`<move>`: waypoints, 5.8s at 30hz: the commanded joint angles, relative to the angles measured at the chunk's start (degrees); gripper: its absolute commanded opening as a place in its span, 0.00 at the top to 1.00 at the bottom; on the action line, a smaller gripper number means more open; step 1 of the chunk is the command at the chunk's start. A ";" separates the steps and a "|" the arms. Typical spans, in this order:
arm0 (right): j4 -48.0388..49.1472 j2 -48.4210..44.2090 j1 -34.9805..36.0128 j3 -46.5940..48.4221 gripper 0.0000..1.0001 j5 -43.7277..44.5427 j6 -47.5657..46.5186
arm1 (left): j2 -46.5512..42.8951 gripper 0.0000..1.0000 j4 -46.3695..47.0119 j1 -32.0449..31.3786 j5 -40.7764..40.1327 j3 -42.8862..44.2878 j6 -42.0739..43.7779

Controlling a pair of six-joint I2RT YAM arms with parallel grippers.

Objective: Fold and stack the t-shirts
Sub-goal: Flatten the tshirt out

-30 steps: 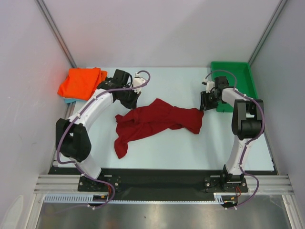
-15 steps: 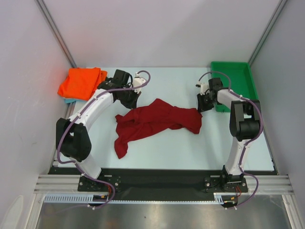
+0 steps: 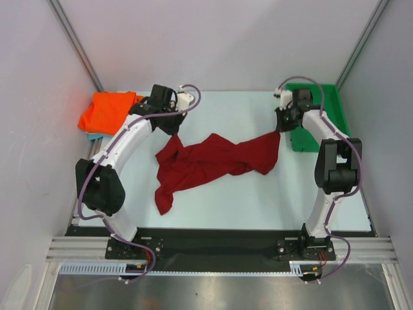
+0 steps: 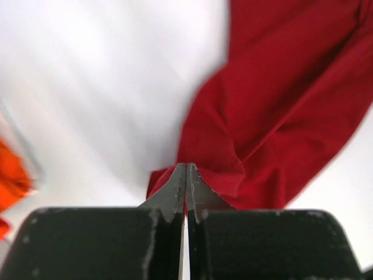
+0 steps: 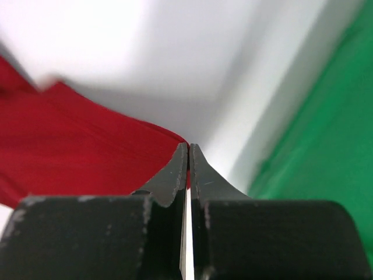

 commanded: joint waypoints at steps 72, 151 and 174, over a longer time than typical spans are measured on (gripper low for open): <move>-7.33 -40.31 -5.75 -3.84 1.00 0.87 -5.13 | 54.11 0.37 -1.94 -0.70 30.29 57.62 -11.05; 2.86 -16.23 -5.40 39.81 1.00 2.90 1.90 | -6.86 1.00 7.99 5.44 -1.00 37.24 1.51; -4.52 -52.43 -0.92 38.07 1.00 4.65 -7.76 | -38.06 1.00 -2.81 5.18 -3.81 34.78 8.46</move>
